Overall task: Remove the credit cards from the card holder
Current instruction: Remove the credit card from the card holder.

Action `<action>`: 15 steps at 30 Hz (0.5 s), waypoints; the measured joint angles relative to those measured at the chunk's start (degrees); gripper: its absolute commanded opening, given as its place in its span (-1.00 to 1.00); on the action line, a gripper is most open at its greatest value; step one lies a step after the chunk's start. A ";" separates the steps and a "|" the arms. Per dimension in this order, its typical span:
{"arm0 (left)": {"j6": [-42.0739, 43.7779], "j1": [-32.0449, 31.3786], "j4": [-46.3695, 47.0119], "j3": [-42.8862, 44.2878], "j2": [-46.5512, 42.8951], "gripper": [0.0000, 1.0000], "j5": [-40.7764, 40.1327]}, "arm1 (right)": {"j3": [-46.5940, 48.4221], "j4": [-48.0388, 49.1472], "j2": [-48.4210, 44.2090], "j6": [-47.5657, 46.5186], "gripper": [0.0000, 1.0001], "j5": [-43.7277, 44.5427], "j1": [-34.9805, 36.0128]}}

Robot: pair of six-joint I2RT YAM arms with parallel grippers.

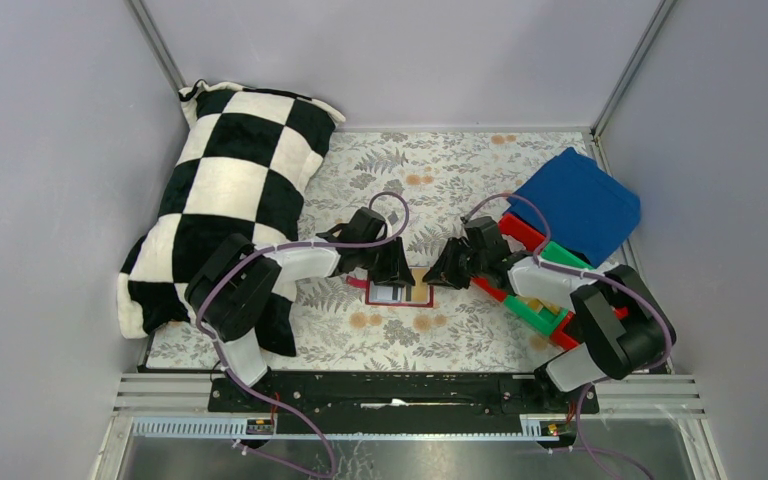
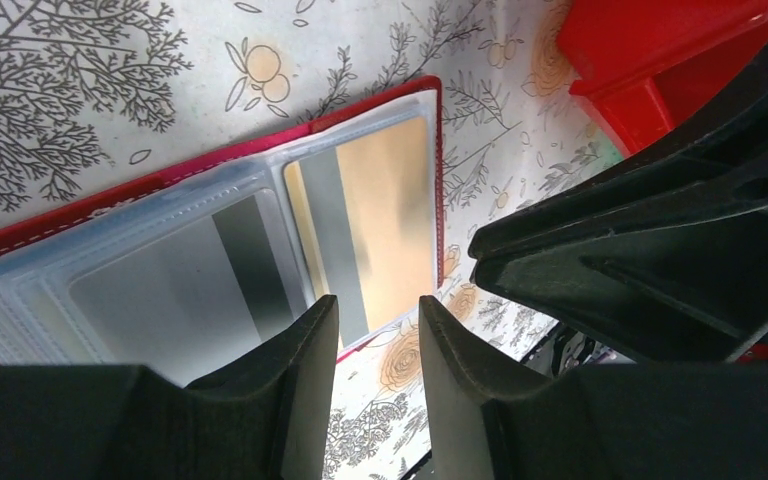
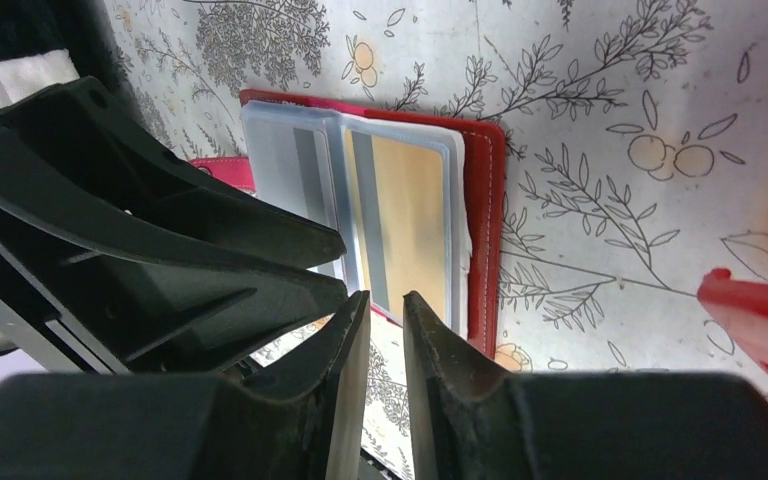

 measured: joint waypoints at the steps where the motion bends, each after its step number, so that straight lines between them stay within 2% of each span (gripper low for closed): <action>1: -0.02 0.00 -0.02 0.00 0.20 -0.22 -0.13 | 0.00 0.72 0.44 0.24 -0.49 -0.13 0.02; 15: 0.26 0.37 -0.09 -0.11 0.61 -0.22 -2.12 | -0.96 7.30 6.78 1.16 -0.52 0.15 0.17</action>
